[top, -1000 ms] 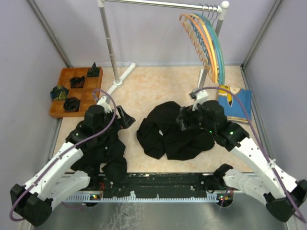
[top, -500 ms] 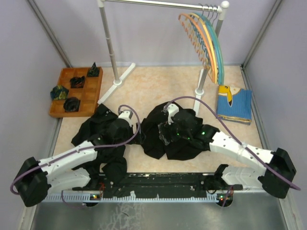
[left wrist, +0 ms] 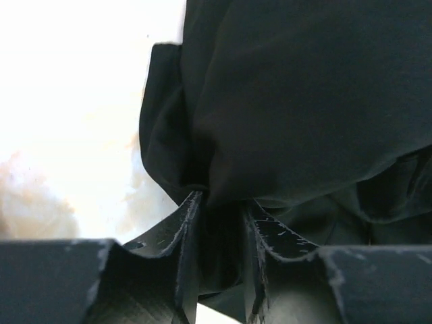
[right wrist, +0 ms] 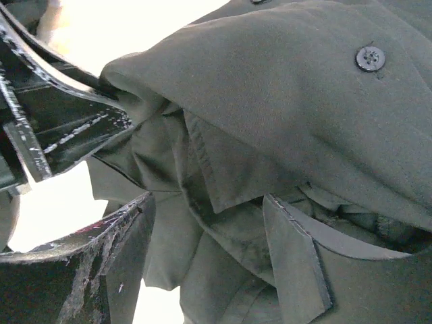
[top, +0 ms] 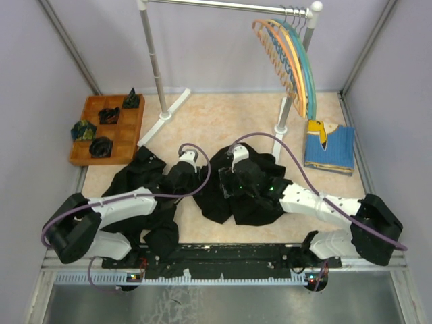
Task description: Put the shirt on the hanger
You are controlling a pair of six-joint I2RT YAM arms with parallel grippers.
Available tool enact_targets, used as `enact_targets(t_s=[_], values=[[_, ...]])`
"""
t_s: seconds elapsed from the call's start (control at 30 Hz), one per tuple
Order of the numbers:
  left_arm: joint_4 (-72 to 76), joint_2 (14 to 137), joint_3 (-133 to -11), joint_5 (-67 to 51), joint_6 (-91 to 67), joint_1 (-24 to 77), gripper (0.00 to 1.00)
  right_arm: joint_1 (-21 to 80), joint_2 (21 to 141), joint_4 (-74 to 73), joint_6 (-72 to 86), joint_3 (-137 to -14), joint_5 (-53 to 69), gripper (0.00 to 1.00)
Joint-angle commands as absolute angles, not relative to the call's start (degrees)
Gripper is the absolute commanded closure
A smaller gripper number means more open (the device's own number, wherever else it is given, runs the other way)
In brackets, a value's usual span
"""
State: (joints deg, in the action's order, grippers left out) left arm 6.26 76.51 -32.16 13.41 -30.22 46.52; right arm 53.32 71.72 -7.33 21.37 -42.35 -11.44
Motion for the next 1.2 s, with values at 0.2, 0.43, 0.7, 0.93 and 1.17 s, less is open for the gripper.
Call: enact_targets(t_s=[0.2,0.43,0.7,0.93,1.17], values=[[10.73,77.2,-35.01,10.71,-28.18,45.53,0.87,54.22,79.35,-2.83,23.27,-46.49,-25.87,0.41],[7.9,73.93,-35.19,11.24,-27.75,43.99,1.0,54.14,76.33,-4.79,21.79,-49.3,-27.38,0.94],[-2.19,70.36,-51.81,2.8,-18.48,31.33,1.0,54.11,62.69,-16.37,15.25,-59.07,-11.56,1.0],[-12.76,81.86,-78.81,0.86,-8.12,26.58,1.0,53.97,60.94,-30.16,12.4,-81.01,-4.26,1.0],[-17.55,94.93,-89.04,-1.54,-6.53,24.24,0.58,51.46,61.98,-40.13,14.86,-88.3,-17.49,1.0]])
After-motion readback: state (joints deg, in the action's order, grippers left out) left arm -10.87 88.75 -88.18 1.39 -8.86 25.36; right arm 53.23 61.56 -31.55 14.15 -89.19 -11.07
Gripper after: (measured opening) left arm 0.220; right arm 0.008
